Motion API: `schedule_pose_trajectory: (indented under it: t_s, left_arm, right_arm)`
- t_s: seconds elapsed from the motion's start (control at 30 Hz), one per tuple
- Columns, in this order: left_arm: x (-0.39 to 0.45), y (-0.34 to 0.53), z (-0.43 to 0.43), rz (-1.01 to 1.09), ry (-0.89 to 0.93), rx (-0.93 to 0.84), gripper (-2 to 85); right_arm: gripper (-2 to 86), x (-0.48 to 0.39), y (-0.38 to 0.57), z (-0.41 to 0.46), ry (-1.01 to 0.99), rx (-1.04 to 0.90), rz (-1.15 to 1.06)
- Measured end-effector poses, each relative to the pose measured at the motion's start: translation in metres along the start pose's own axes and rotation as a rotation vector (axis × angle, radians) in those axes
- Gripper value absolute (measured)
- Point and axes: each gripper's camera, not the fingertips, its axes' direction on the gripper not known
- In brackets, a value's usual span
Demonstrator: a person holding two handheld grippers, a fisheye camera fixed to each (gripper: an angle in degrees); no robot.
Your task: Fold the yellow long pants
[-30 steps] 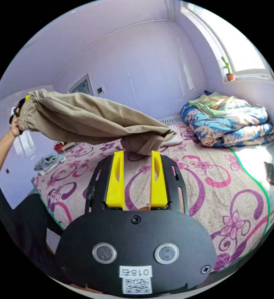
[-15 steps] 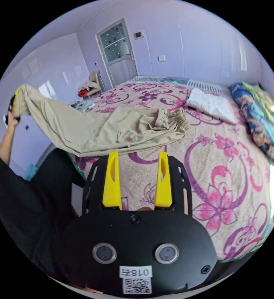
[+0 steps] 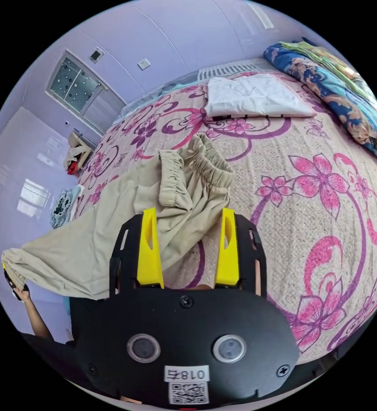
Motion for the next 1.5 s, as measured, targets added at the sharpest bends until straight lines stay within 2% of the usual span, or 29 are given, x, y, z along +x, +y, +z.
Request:
schedule_pose_trajectory:
  t_s: [0.07,0.17,0.23,0.4,0.6,0.67,0.73,0.77,0.83,0.9,0.93,1.07,1.17,1.27,1.37,1.5]
  left_arm:
    - [-0.006,0.008,-0.008,-0.005,-0.011,0.003,3.8]
    - [-0.016,0.020,-0.011,-0.014,0.001,0.019,3.8]
    - [-0.026,0.026,-0.001,-0.017,0.023,0.035,3.7]
    - [-0.053,0.029,0.074,-0.032,0.109,0.003,3.5]
    - [-0.062,0.052,0.189,0.052,0.397,-0.060,4.0]
    - [-0.063,0.069,0.221,0.087,0.479,-0.181,4.1]
    - [-0.062,0.107,0.264,0.107,0.501,-0.458,4.1]
    - [-0.063,0.120,0.275,0.094,0.498,-0.539,4.1]
    - [-0.064,0.184,0.317,0.032,0.472,-0.870,3.9]
    - [-0.059,0.226,0.339,0.003,0.432,-1.034,3.7]
    - [-0.056,0.243,0.348,-0.043,0.449,-1.052,3.5]
    - [-0.050,0.244,0.366,-0.105,0.424,-0.960,2.5]
    - [-0.041,0.229,0.395,-0.090,0.355,-0.905,1.5]
    - [-0.027,0.209,0.449,-0.047,0.296,-0.880,0.7]
    - [0.002,0.173,0.505,0.051,0.292,-0.836,0.4]
    - [0.052,0.101,0.532,0.267,0.405,-0.712,0.4]
  right_arm:
    - [15.6,-0.012,-0.008,0.007,0.034,-0.036,-0.004]
    - [4.5,-0.033,-0.018,0.021,0.195,-0.121,-0.032]
    - [2.5,-0.039,-0.023,0.016,0.216,-0.111,-0.062]
    - [0.8,-0.010,-0.052,-0.083,-0.060,0.154,0.099]
    - [0.9,0.042,-0.013,-0.259,0.056,0.475,0.126]
    - [1.1,0.072,0.021,-0.296,0.114,0.508,0.170]
    - [1.2,0.109,0.062,-0.312,0.163,0.492,0.235]
    - [1.2,0.135,0.090,-0.311,0.190,0.452,0.283]
    - [1.3,0.174,0.133,-0.293,0.232,0.336,0.418]
    - [1.4,0.208,0.184,-0.266,0.282,0.229,0.576]
    - [1.4,0.213,0.194,-0.262,0.281,0.218,0.603]
    - [1.4,0.214,0.219,-0.264,0.202,0.339,0.645]
    - [1.3,0.196,0.194,-0.281,0.182,0.398,0.568]
    - [1.3,0.180,0.157,-0.299,0.077,0.490,0.537]
    - [1.3,0.166,0.122,-0.321,-0.027,0.592,0.522]
    - [1.3,0.152,0.108,-0.369,-0.128,0.755,0.436]
